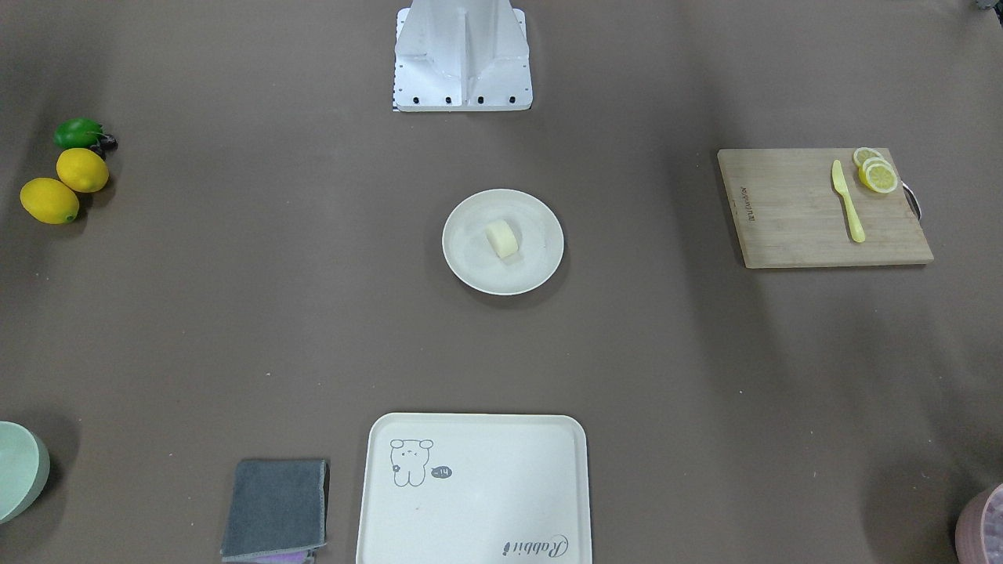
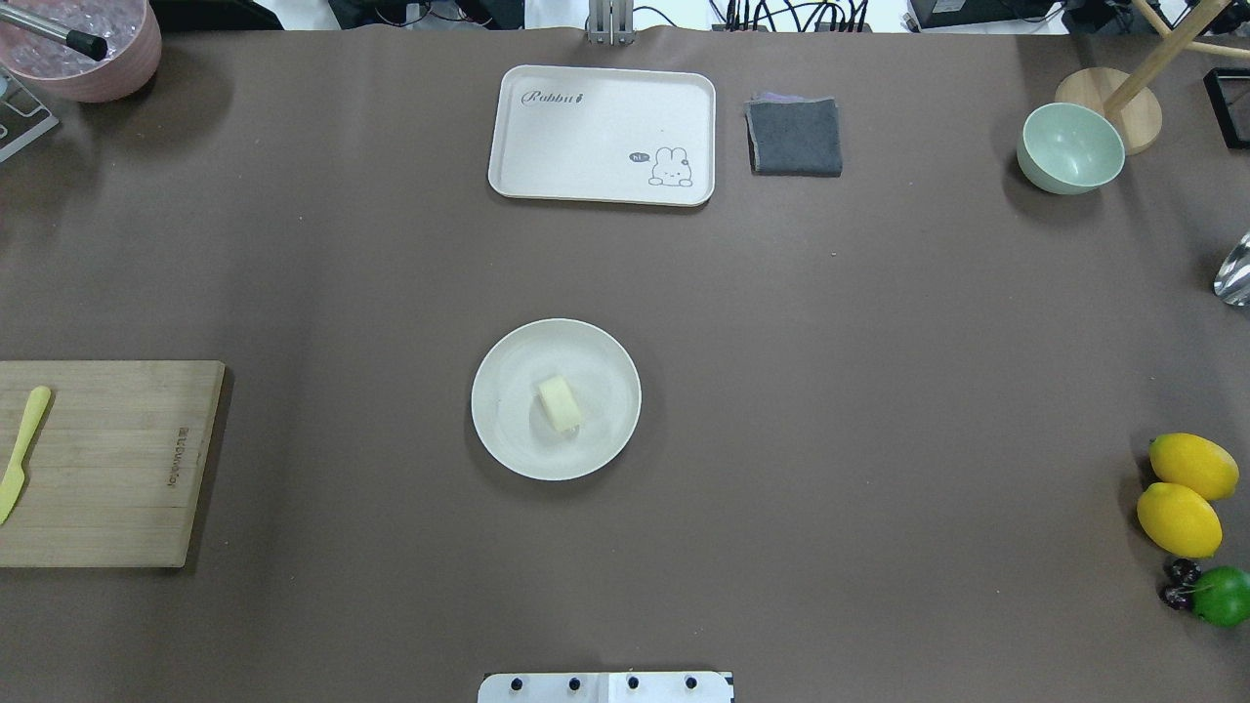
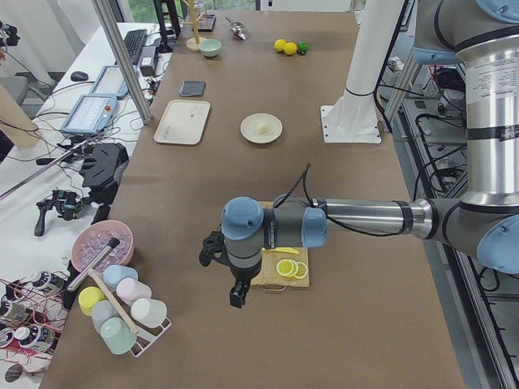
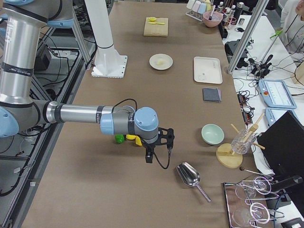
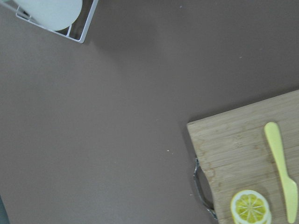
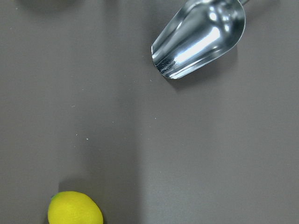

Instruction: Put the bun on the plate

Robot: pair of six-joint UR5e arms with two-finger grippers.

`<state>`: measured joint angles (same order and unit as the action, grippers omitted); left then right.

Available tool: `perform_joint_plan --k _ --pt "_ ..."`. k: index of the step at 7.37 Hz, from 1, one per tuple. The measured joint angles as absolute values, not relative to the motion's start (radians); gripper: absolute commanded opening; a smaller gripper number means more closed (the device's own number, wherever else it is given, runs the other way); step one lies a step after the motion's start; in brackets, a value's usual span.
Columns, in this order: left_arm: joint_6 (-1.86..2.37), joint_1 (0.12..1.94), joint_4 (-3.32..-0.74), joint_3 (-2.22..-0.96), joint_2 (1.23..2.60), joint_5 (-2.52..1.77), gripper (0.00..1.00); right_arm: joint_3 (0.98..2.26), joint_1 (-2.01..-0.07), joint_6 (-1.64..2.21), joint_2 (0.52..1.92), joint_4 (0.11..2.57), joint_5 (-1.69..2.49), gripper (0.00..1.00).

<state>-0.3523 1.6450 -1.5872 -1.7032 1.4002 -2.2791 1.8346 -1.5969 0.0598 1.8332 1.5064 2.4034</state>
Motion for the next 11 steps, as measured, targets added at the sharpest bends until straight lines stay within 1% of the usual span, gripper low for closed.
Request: perform_joint_plan --k 2,5,11 --pt "-0.307 1.683 -1.623 -1.670 1.385 -2.302 0.97 1.835 -1.597 0.060 1.833 1.506 2.413 1.00" --pt "-0.143 1.708 -1.503 -1.696 1.423 -2.313 0.97 1.835 -1.597 0.060 1.833 1.506 2.416 1.00" --pt "-0.131 1.701 -1.524 -1.732 1.419 -2.316 0.97 1.830 -1.597 0.060 1.833 1.506 2.414 1.00"
